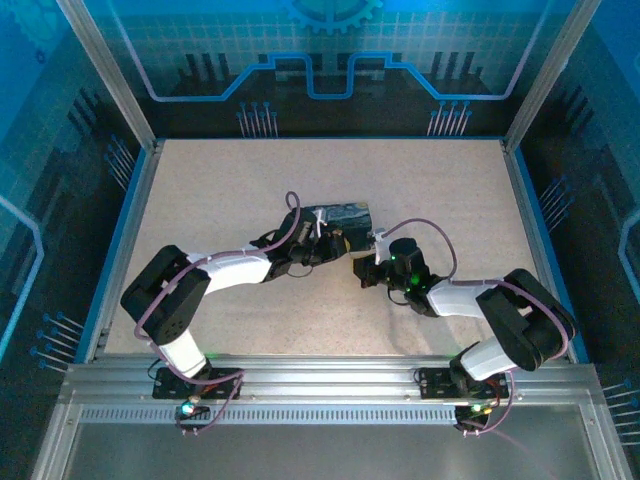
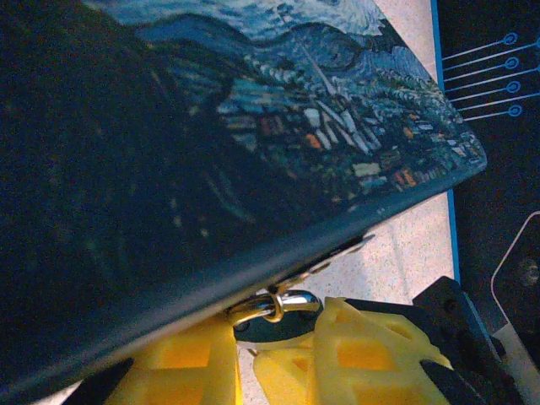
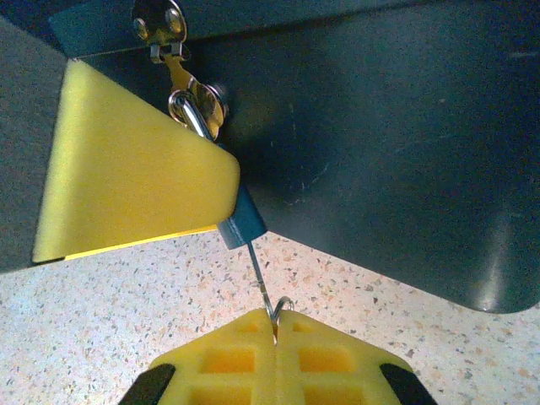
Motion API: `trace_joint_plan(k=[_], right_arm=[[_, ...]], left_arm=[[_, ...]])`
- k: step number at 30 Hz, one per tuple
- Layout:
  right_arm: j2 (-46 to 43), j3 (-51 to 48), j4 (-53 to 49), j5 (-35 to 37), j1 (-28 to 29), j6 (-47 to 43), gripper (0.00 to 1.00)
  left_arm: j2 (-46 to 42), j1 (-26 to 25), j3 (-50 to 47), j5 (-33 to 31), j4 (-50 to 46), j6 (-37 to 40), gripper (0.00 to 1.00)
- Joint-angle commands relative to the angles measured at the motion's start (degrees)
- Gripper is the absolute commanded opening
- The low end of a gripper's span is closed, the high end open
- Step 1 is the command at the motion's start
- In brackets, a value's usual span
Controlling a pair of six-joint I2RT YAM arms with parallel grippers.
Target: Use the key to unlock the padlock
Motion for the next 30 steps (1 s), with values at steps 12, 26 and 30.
trace_joint_plan(k=[12, 26, 30], right_arm=[[-2.8, 0.9, 3.6, 2.2, 1.0, -5.3, 0.0], [-1.9, 1.7, 3.1, 1.7, 1.4, -6.9, 0.0], [-0.7, 2.3, 3.5, 2.0, 1.8, -7.6, 0.0]], left_arm=[[1.8, -1.0, 1.9, 2.9, -1.9, 2.5, 0.18], [2.1, -1.0, 2.5, 4.0, -1.6, 1.8, 0.18], [2.1, -1.0, 2.7, 4.3, -1.6, 1.6, 0.18]])
